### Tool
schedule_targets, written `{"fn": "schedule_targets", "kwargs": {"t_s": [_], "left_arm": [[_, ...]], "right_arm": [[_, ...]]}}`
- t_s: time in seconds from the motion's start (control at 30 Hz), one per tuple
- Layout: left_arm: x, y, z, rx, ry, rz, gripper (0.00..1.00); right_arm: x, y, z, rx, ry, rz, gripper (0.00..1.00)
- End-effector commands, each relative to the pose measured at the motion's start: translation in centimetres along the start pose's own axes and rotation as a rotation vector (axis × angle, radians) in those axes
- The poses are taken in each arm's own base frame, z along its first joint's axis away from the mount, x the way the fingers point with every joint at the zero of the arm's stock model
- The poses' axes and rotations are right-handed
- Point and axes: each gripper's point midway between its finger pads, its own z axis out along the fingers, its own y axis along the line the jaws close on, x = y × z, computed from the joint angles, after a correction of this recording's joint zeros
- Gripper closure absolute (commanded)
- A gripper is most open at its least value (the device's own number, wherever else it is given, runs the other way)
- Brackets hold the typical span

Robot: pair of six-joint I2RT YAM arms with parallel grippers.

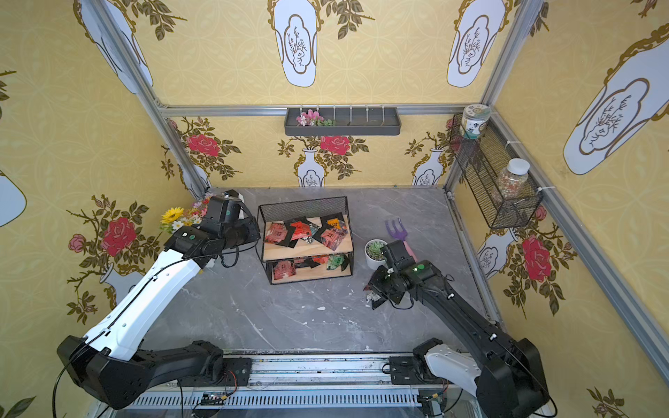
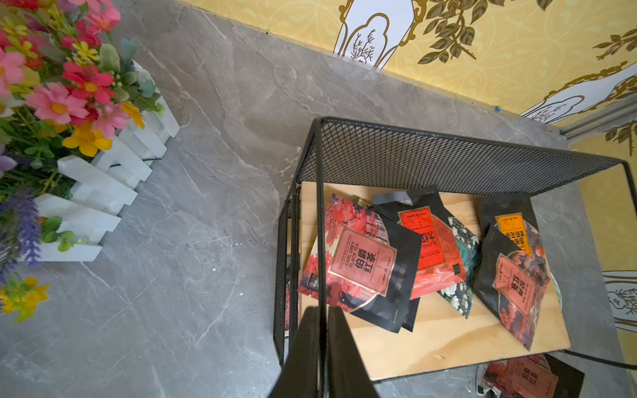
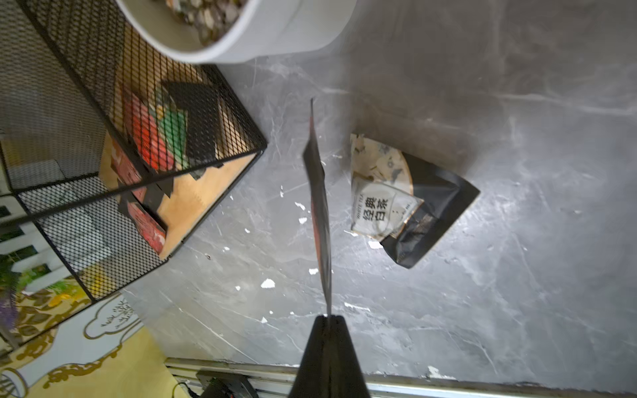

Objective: Remove the tea bags from the shelf
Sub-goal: Place the tea bag at the center of the board.

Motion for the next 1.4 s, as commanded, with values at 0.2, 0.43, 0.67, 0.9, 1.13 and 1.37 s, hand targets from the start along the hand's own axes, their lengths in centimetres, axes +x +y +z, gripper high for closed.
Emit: {"fn": "schedule_targets", "kwargs": {"t_s": [0.2,0.43,0.67,0.9,1.13,1.37], "left_arm": [[-0.1,-0.1,0.2,-0.003,0.002,0.01,0.87],[-0.1,0.0,0.1,-0.003,-0.001,0.011,0.87],[-0.1,0.0,0.1,-0.006,-0.001,0.012,0.87],[0.0,0.0,0.2,-0.004,0.005,0.014,0.87],[0.1,-0.1,0.4,0.0,0.006,0.011,0.87],[-0.1,-0.2,0.3,0.002,0.002,0.014,0.87]], "right_arm": [[-2.0,-0.3,1.1,0.026,-0.002,0.021,1.0],[-1.2,-2.3,1.2,0.102,0.02,0.027,0.8],[-2.1,-2.1,-1.5,0.15,-0.049,0.011,0.45],[-3.5,6.1,-9.7,0.213,-0.36,-0.373,0.37],[-1.3,16.8,-11.7,0.285,-0.475,-0.775,0.26],[-0.3,21.3,-7.6,0.286,-0.351,-0.859,0.15]]}}
